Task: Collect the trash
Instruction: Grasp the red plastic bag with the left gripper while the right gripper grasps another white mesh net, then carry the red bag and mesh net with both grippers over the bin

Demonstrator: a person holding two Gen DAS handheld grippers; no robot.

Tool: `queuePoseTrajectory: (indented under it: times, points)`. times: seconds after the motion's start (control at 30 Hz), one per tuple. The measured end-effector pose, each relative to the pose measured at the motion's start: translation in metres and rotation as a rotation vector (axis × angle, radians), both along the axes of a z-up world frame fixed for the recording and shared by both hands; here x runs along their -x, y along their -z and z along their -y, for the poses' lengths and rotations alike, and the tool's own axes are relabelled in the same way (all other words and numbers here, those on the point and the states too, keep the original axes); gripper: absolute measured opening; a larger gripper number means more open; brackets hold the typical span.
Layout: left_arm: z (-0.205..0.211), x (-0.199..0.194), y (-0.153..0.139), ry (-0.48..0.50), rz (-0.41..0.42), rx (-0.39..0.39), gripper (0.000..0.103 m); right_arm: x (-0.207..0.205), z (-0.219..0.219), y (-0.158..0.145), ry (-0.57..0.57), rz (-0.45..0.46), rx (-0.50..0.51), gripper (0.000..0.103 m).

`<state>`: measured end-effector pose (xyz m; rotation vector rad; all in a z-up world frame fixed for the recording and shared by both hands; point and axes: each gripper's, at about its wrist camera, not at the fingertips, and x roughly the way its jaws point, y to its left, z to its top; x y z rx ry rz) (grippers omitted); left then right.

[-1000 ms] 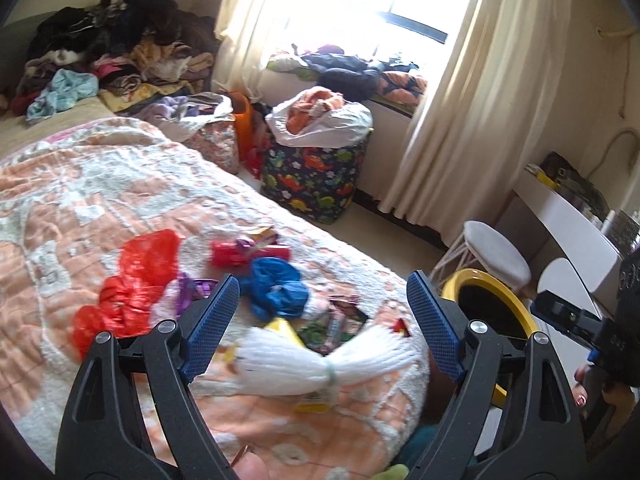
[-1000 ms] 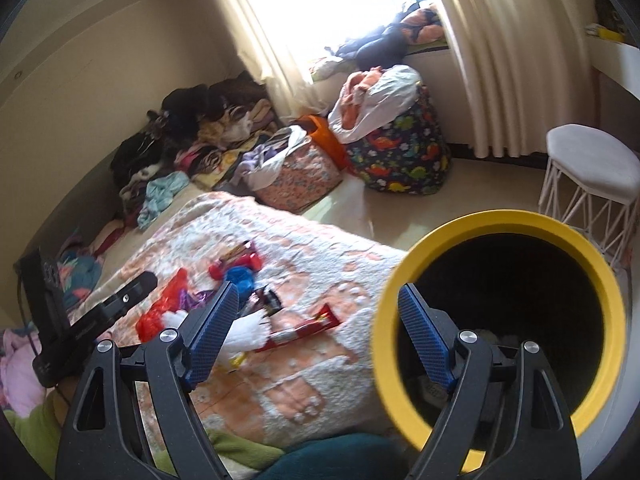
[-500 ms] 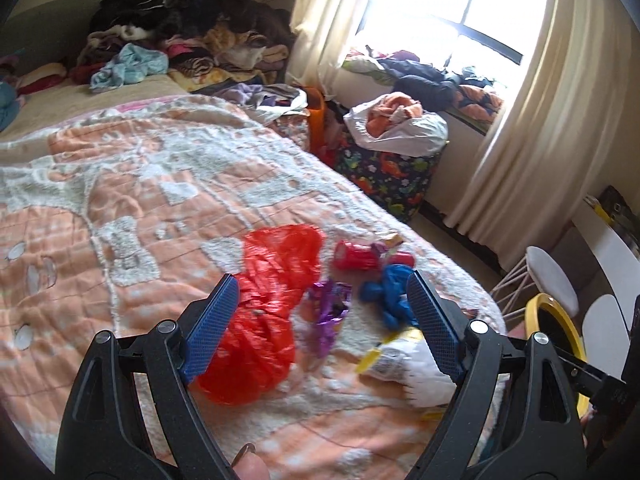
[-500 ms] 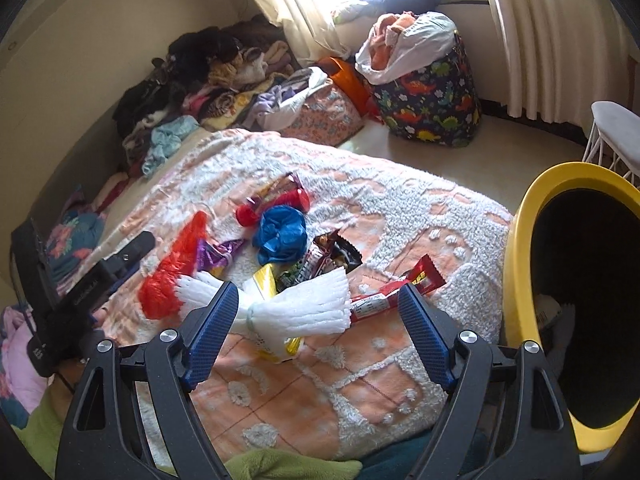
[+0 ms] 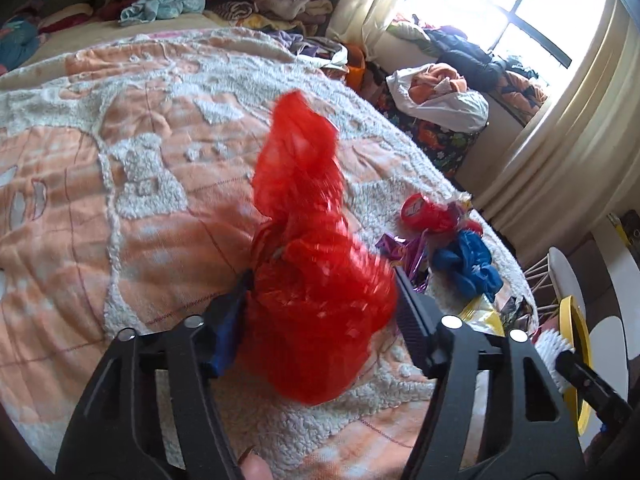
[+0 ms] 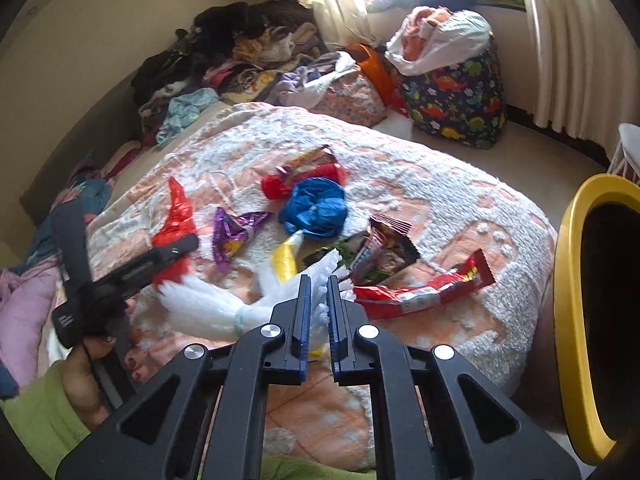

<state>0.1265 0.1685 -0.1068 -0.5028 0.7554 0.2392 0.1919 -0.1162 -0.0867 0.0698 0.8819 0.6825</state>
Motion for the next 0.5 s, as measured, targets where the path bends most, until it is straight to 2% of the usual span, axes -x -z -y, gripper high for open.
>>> queuePoseTrajectory:
  times: [0.23,0.4,0.5]
  points:
    - [0.011,-0.003,0.005,0.013,-0.052,-0.068,0.025,0.012,-0.007,-0.012,-0.085,0.037,-0.061,0.007]
    - [0.006,-0.003,0.003,-0.006,-0.071,-0.074,0.016,0.015,-0.01,-0.017,-0.128,0.037,-0.11,0.007]
    - [0.005,-0.002,-0.003,-0.015,-0.068,-0.079,0.015,0.015,-0.008,-0.022,-0.142,0.037,-0.138,0.007]
